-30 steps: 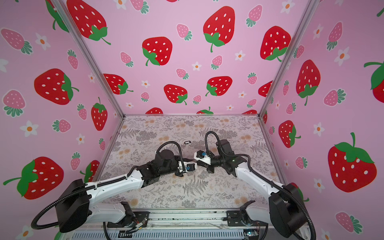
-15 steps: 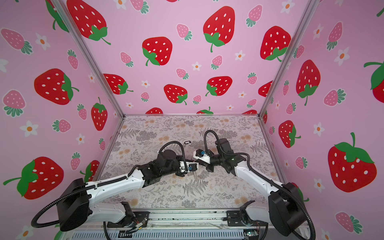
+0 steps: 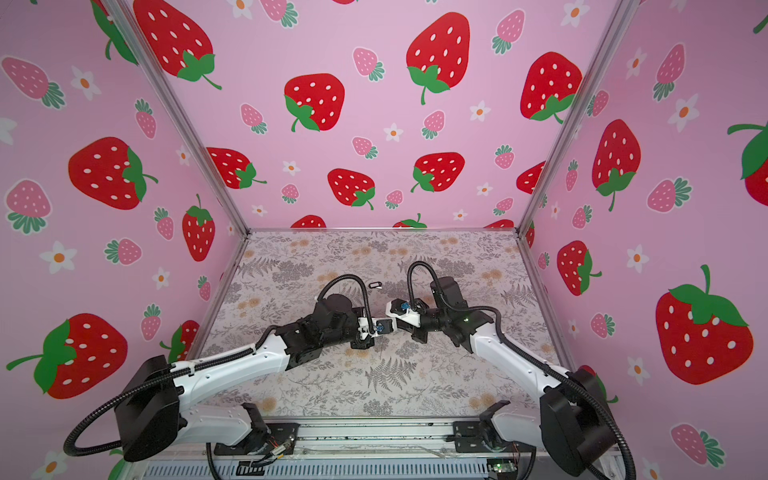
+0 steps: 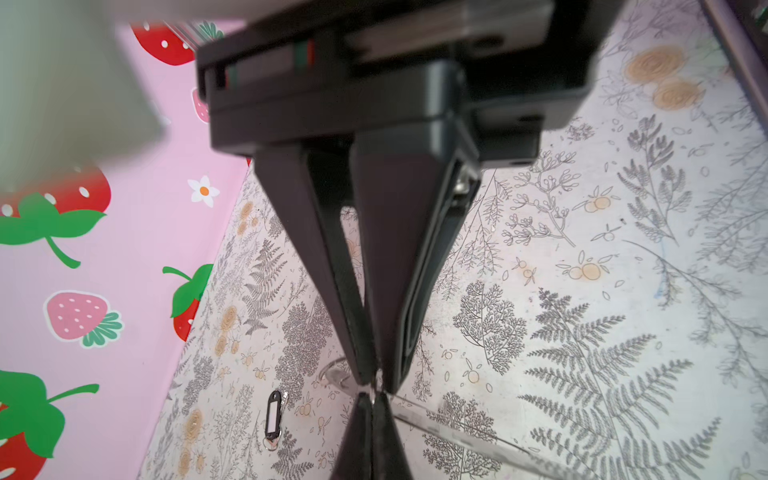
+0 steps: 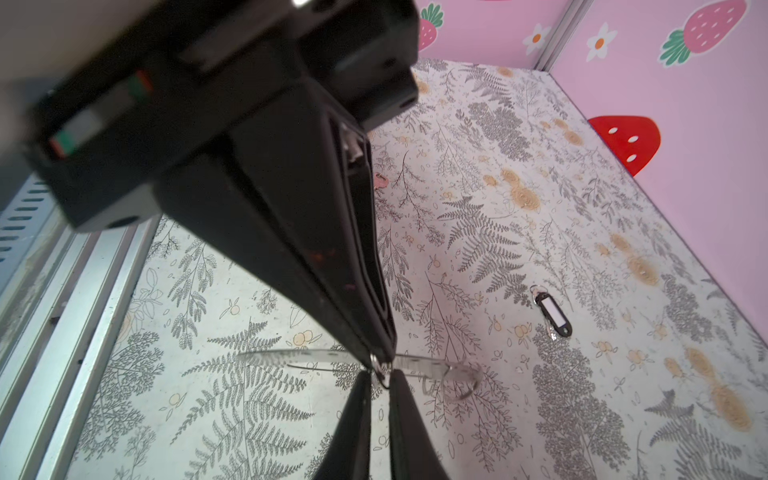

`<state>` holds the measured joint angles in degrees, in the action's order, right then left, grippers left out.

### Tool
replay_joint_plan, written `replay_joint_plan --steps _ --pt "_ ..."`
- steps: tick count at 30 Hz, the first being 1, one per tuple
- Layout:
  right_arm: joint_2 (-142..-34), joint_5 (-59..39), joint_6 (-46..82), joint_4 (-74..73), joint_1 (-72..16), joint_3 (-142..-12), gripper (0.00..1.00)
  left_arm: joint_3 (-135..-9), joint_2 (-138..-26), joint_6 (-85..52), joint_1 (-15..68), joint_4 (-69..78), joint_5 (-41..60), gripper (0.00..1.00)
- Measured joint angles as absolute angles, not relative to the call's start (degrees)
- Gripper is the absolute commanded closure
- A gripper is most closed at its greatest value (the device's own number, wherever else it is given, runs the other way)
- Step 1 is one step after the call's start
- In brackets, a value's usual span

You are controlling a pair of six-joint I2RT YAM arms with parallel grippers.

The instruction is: Put the keys on the keyring

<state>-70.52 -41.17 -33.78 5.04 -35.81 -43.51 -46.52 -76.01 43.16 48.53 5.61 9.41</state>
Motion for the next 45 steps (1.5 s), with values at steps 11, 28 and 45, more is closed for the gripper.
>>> replay_joint_plan --steps 11,28,45 --pt "-62.57 -38.09 -31.88 -4.45 -36.01 -35.92 0.69 -40.62 -73.03 29.47 38.46 17.17 27.94 1.00" --pt "-61.98 -42.22 -26.65 -15.84 -36.12 -32.23 0.74 -36.21 -77.03 14.87 34.00 37.54 44.66 1.00" --pt "-59.88 -44.10 -21.74 -24.69 -36.38 -29.17 0.78 -36.21 -76.86 15.84 34.02 37.23 50.11 1.00"
